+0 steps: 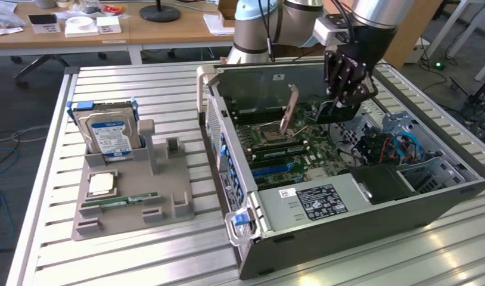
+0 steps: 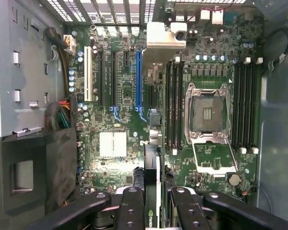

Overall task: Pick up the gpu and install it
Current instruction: 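Insert the gpu into the slot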

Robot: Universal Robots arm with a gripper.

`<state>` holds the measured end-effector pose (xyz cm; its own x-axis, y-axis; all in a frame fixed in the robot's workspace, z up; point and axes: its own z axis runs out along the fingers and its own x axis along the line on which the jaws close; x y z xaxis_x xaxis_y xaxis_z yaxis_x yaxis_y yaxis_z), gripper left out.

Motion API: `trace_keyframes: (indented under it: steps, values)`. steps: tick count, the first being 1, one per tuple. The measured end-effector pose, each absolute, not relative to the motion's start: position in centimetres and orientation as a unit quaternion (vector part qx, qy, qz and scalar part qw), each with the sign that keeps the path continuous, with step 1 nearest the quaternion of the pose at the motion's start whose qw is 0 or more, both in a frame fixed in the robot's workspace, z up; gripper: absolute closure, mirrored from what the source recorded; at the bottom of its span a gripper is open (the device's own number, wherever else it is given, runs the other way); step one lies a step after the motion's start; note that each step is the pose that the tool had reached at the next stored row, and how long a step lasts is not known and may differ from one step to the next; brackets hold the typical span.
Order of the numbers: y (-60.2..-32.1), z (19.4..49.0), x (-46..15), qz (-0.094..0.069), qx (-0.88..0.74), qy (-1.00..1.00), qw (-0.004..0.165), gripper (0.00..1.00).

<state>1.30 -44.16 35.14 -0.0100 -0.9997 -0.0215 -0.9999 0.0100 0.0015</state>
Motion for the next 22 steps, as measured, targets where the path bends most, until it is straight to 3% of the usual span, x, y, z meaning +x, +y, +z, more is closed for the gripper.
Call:
trace_keyframes:
  steps: [22]
  values:
    - [-44.16, 34.47, 1.22, 0.008, -0.704, 0.711, 0.007, 0.74]
